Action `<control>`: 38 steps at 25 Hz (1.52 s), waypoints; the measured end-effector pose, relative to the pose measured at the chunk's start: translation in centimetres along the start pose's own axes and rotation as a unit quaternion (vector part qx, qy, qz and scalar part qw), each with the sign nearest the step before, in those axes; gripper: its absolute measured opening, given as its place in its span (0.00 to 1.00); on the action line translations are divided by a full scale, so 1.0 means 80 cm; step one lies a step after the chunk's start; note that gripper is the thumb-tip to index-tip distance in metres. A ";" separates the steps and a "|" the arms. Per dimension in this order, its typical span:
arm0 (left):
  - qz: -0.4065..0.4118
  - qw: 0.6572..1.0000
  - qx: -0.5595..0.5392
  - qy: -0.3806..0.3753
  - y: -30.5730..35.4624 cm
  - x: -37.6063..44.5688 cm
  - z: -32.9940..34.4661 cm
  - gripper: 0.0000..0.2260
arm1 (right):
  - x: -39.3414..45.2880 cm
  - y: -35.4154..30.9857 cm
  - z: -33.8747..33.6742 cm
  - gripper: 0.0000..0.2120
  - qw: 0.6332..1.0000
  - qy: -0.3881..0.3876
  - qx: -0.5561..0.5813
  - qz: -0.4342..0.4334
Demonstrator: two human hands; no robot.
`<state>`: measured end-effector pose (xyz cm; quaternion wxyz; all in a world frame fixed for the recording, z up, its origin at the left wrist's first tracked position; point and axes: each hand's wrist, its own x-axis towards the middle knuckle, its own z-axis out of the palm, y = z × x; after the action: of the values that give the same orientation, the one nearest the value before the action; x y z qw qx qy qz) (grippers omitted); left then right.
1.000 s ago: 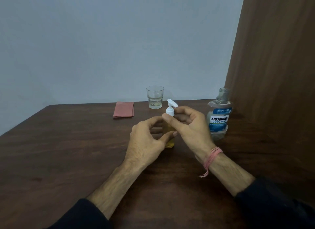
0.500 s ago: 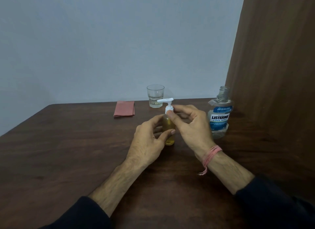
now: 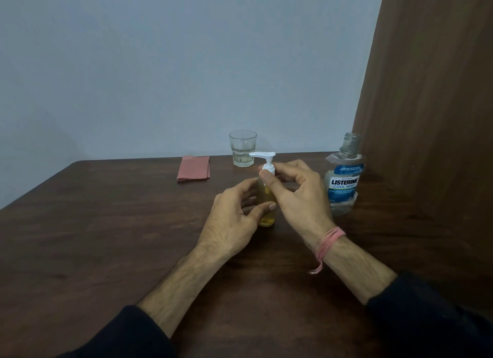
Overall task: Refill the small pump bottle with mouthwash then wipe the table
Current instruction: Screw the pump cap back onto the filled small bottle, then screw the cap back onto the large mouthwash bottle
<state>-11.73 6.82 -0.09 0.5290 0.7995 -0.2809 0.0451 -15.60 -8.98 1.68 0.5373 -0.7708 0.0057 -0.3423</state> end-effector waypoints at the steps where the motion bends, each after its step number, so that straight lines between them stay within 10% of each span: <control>1: 0.001 1.000 0.002 0.007 0.000 -0.001 0.002 0.28 | 0.000 -0.001 0.000 0.05 1.000 0.014 -0.005 0.003; 19: -0.003 0.997 0.056 0.055 -0.006 0.000 0.001 0.27 | -0.014 -0.015 0.009 0.25 0.994 0.049 -0.087 -0.042; 26: -0.018 0.991 0.019 0.134 -0.001 -0.007 0.009 0.43 | -0.011 -0.040 -0.056 0.12 0.965 0.195 -0.017 -0.175; 30: 0.061 0.973 -0.005 0.222 0.028 -0.026 0.017 0.25 | -0.004 -0.005 -0.135 0.08 0.956 0.270 -0.064 -0.099; 34: 0.044 0.996 -0.039 0.070 0.067 -0.022 0.064 0.23 | 0.005 0.043 -0.178 0.28 0.972 0.108 -0.197 0.075; 38: -0.011 0.999 0.035 -0.010 0.094 0.020 0.123 0.43 | 0.005 0.072 -0.177 0.39 0.958 -0.013 -0.258 0.121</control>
<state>-16.37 -4.55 2.39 0.4984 0.8209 -0.2756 0.0414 -20.78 -23.27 -0.25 0.3574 -0.8814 0.1798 -0.2512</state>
